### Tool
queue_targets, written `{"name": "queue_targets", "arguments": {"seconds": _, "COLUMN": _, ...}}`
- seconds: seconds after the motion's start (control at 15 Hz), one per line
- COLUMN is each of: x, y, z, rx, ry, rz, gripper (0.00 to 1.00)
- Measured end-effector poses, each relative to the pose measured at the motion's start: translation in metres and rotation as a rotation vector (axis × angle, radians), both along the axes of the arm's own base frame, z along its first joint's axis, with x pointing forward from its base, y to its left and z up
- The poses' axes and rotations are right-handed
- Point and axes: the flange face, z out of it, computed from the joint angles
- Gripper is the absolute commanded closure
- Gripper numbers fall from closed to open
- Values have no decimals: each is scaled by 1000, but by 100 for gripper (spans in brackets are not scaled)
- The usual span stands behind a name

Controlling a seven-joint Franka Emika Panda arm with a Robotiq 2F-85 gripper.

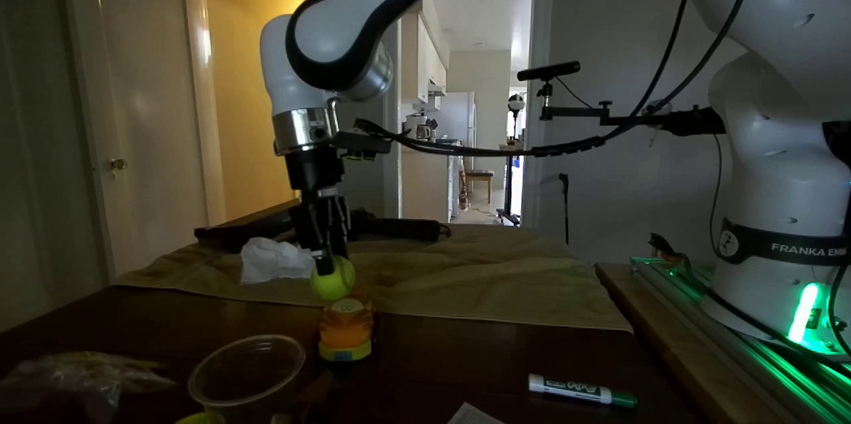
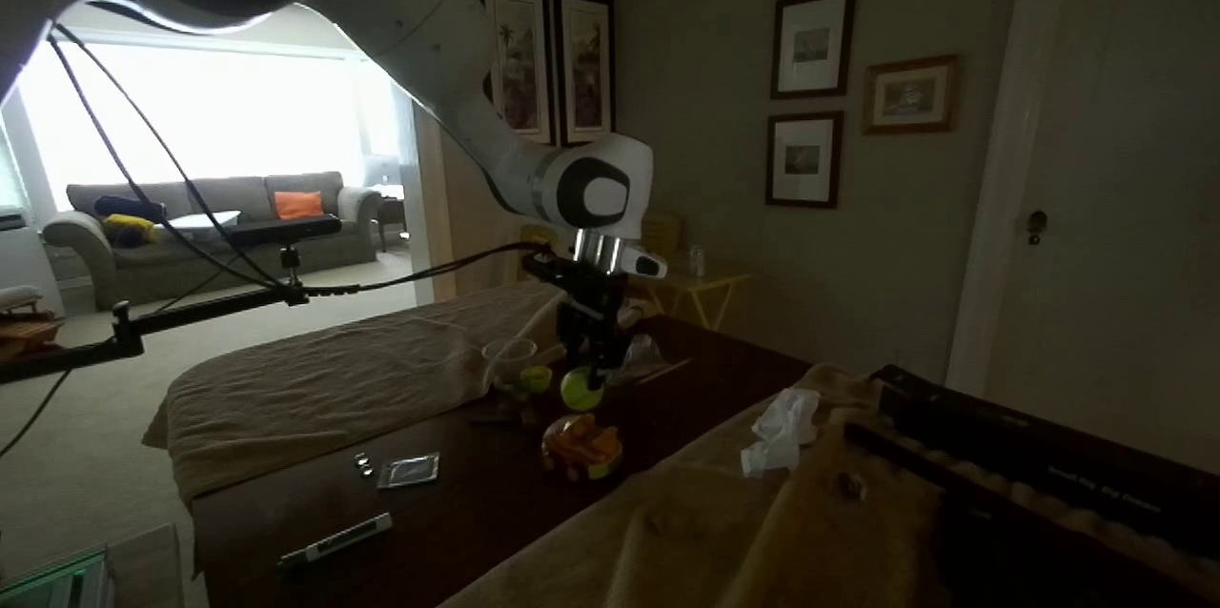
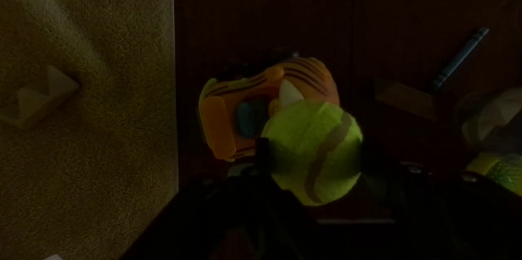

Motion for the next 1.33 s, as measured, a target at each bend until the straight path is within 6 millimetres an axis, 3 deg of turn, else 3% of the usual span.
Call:
{"name": "queue_targets", "arguments": {"seconds": 0.47, "x": -12, "y": -3, "z": -11, "rx": 3, "ry": 30, "rz": -10, "gripper": 67}}
{"name": "queue_targets", "arguments": {"seconds": 1.07, "x": -19, "y": -18, "z": 11, "rx": -12, "ry": 9, "rz": -38, "gripper": 67}}
{"name": "queue_targets", "arguments": {"seconds": 1.33, "x": -23, "y": -20, "z": 10, "rx": -13, "ry": 16, "rz": -41, "gripper": 67}}
